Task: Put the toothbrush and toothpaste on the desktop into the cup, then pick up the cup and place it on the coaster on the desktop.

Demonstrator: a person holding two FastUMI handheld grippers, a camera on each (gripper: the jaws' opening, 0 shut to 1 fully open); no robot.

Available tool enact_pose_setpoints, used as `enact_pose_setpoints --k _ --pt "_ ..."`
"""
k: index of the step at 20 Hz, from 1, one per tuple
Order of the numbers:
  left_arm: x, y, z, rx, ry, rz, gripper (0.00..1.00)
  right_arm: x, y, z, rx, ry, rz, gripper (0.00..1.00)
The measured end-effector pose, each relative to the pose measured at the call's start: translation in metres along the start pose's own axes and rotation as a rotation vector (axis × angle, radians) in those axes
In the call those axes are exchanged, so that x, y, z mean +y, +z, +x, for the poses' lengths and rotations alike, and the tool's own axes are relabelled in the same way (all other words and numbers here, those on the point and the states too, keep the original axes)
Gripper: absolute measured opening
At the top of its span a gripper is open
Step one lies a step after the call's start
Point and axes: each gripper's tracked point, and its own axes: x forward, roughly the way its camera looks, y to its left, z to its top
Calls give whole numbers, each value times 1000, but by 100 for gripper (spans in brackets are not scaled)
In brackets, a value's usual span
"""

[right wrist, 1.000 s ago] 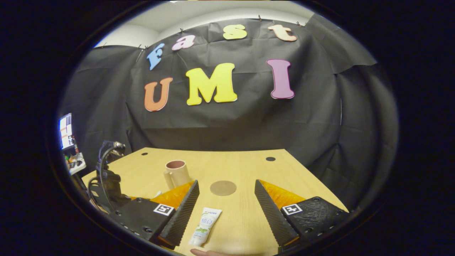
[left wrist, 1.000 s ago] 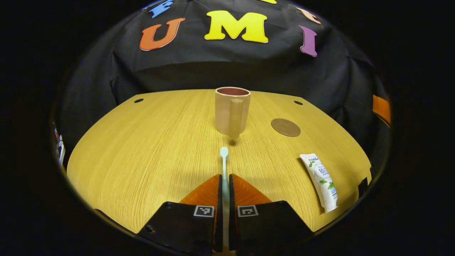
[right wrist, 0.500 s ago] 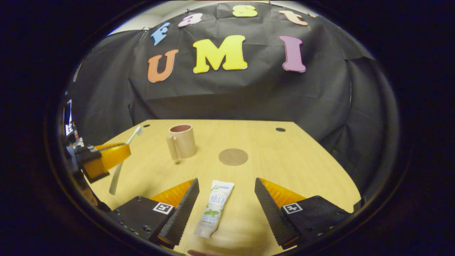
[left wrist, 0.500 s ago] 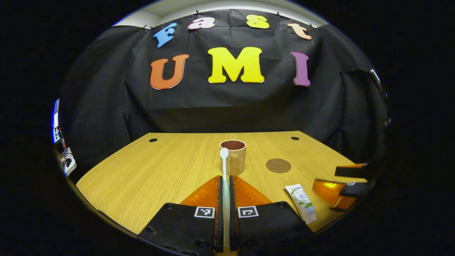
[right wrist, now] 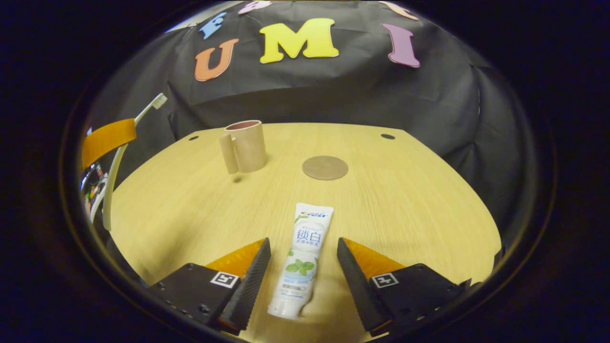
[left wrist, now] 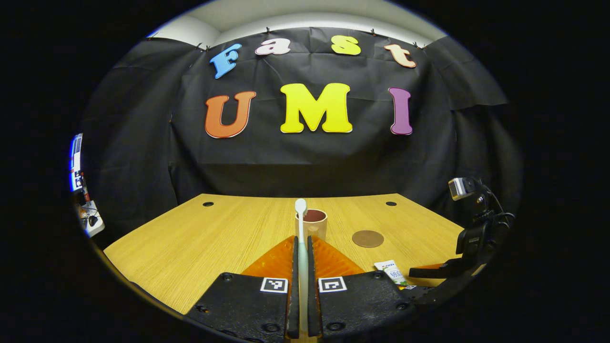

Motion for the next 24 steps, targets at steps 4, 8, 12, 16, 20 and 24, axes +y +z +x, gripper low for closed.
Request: enact_pose_setpoints --k 4,8,12,16,20,24 --pt "-4 -3 0 11 -13 -12 9 -4 3 7 4 4 25 65" --pt "-9 2 -3 -7 -15 0 9 5 3 5 -1 62 38 36" --pt "-8 -1 -2 0 -12 -2 9 11 16 -1 -72 100 37 20" --pt "0 -1 2 6 8 -8 9 16 43 -26 -204 133 35 23" --pt "0 3 1 -14 14 -1 9 4 79 -61 -365 114 52 23" --pt "-1 2 -1 -10 9 2 9 -8 107 -99 -500 86 54 25"
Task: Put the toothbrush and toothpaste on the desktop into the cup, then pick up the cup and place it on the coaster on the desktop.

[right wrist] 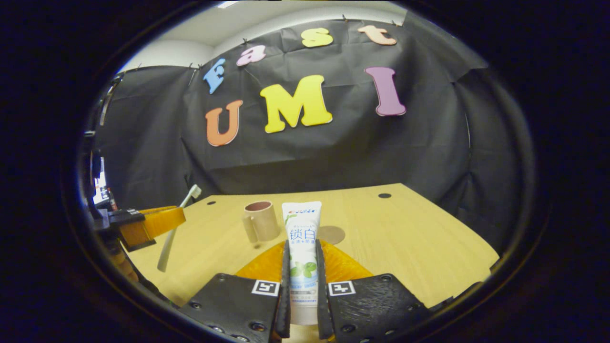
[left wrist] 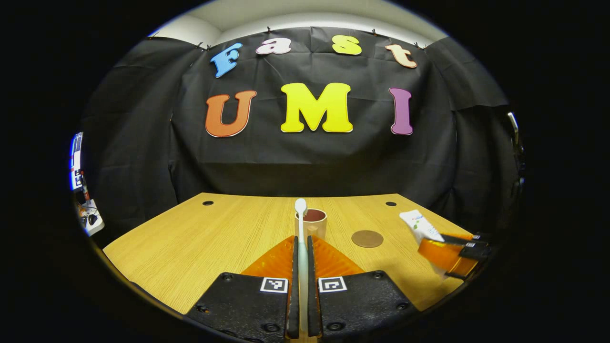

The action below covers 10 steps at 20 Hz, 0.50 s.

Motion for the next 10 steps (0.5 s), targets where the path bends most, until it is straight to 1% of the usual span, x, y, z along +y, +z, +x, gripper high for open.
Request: enact_pose_setpoints --k 1,5,6,7,10 --pt "-1 2 0 -2 -2 2 9 -3 9 -5 -32 -11 -8 22" --pt "4 6 1 -12 3 -4 9 -5 38 -23 -145 -39 -37 22" --pt "5 5 0 -7 4 -10 6 -5 42 -26 -167 -48 -43 24" --pt "6 1 1 0 5 -14 9 -6 46 -28 -187 -58 -56 24" --pt "4 1 5 14 -9 -15 9 -6 48 -31 -205 -68 -83 22"
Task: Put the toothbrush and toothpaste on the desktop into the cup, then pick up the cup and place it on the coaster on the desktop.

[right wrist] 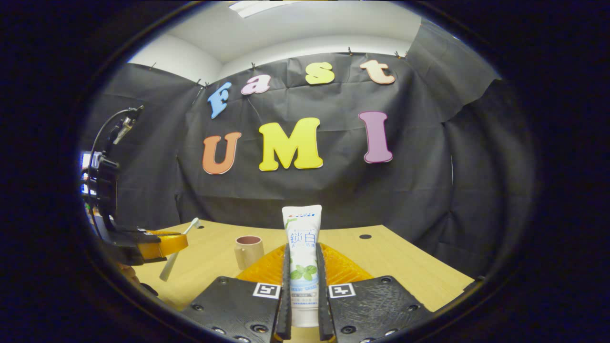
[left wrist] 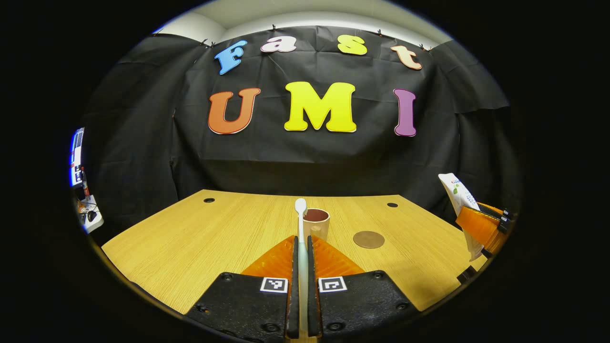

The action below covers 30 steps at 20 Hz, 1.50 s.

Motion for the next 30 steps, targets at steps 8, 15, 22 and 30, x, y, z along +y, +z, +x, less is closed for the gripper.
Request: enact_pose_setpoints --k 8,15,22,30 --pt "16 59 64 -125 -22 -28 9 -13 -4 9 32 -9 55 22" --pt "3 102 150 -167 -63 -23 9 -25 -11 16 68 -19 96 22" --pt "-14 84 215 -128 -92 -13 9 -33 -9 21 61 -31 99 22" --pt "-17 89 211 -132 -104 -3 12 -25 -20 21 94 -11 94 23"
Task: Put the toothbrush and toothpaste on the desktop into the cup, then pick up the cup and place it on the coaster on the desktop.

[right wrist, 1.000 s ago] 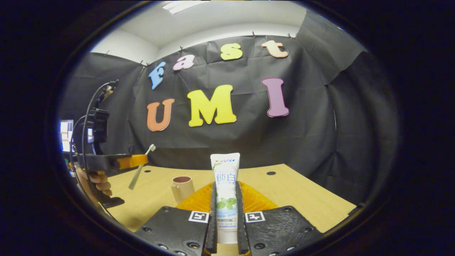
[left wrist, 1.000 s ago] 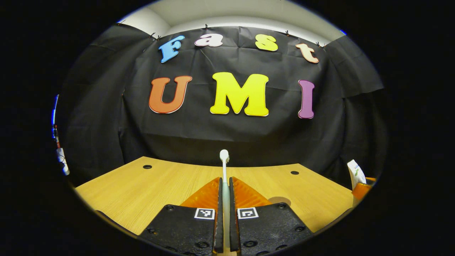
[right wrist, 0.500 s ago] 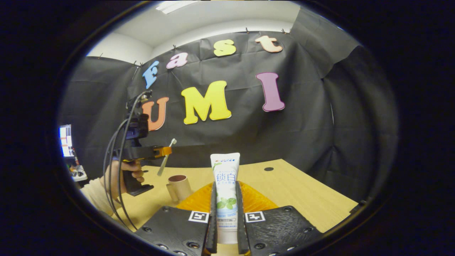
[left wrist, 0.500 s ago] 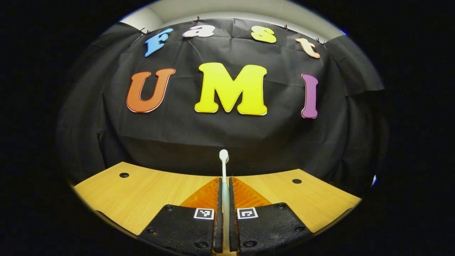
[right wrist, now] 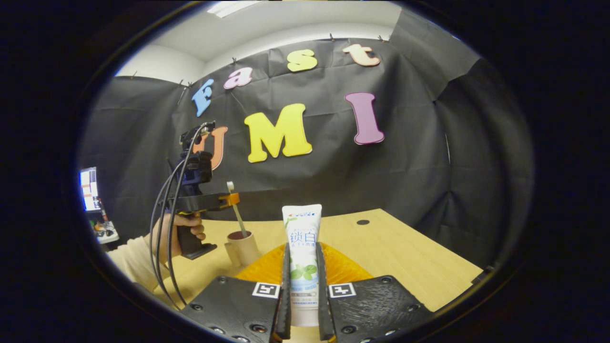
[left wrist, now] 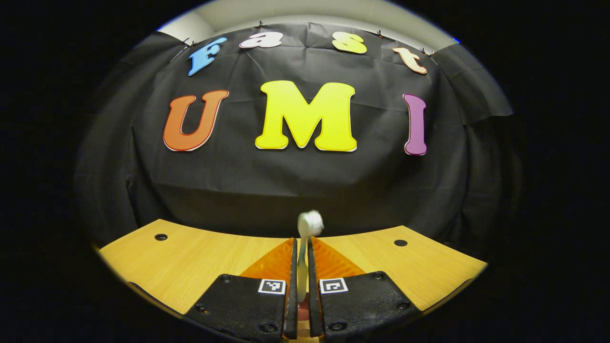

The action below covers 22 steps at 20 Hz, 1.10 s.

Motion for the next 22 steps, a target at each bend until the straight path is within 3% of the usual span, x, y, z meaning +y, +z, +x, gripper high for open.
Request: enact_pose_setpoints --k 8,9,13,14,22 --pt "4 2 -3 7 1 37 13 7 -6 -1 15 9 -12 24" --pt "1 -2 -5 25 -6 46 23 8 -7 -2 16 10 -14 23" --pt "0 -18 -9 103 -8 60 95 14 -8 -5 18 20 -26 23" --pt "1 -18 -10 108 -4 44 99 17 -10 -3 18 22 -32 23" --pt "22 -42 -15 166 32 42 100 35 -21 -6 37 34 -50 23"
